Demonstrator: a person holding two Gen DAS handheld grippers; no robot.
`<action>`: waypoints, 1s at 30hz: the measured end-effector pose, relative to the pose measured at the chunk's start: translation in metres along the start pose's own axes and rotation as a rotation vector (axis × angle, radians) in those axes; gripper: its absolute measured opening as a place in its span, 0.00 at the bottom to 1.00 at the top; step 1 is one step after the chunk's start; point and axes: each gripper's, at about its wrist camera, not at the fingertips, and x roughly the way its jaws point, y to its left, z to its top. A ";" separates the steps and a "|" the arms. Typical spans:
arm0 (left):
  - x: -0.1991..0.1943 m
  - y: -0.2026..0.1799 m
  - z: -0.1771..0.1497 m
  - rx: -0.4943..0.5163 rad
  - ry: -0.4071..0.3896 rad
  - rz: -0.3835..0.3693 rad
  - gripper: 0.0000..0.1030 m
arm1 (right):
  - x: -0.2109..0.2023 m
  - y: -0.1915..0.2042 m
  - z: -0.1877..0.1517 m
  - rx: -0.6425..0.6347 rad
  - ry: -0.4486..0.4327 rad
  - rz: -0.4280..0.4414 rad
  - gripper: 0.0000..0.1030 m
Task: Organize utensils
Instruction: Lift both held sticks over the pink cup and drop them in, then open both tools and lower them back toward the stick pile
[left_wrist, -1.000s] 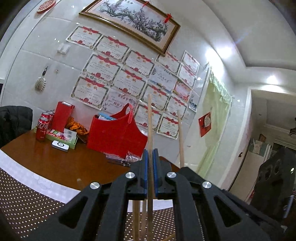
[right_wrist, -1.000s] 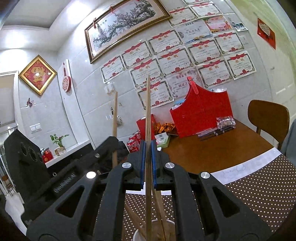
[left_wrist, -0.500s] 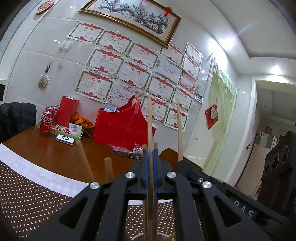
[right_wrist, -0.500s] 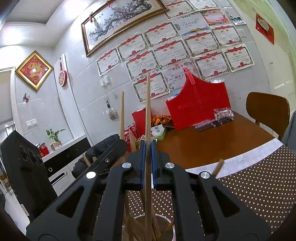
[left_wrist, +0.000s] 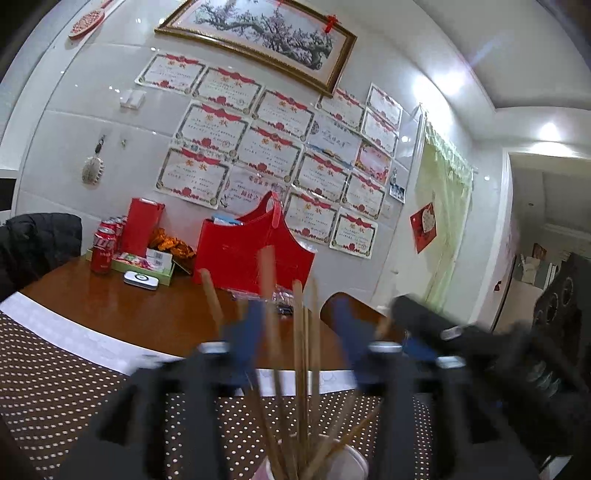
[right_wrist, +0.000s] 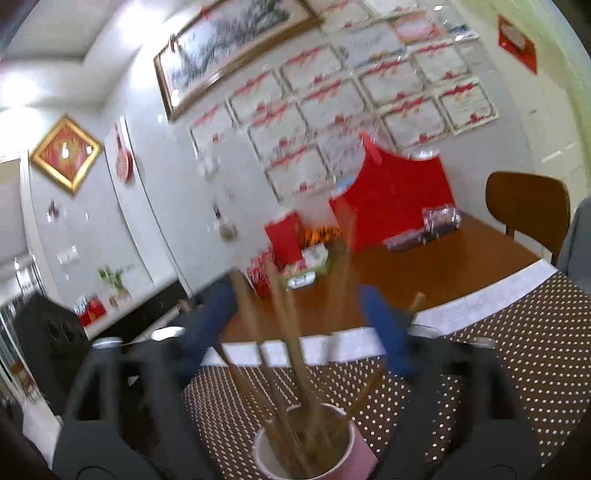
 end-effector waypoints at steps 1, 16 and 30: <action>-0.007 0.000 0.003 -0.001 -0.011 0.009 0.67 | -0.007 0.002 0.004 0.002 -0.012 0.003 0.84; -0.083 -0.037 0.038 0.130 0.107 0.134 0.80 | -0.096 0.018 0.030 -0.015 -0.021 -0.082 0.94; -0.134 -0.036 0.013 0.168 0.308 0.251 0.80 | -0.128 0.031 -0.016 -0.061 0.248 -0.142 0.94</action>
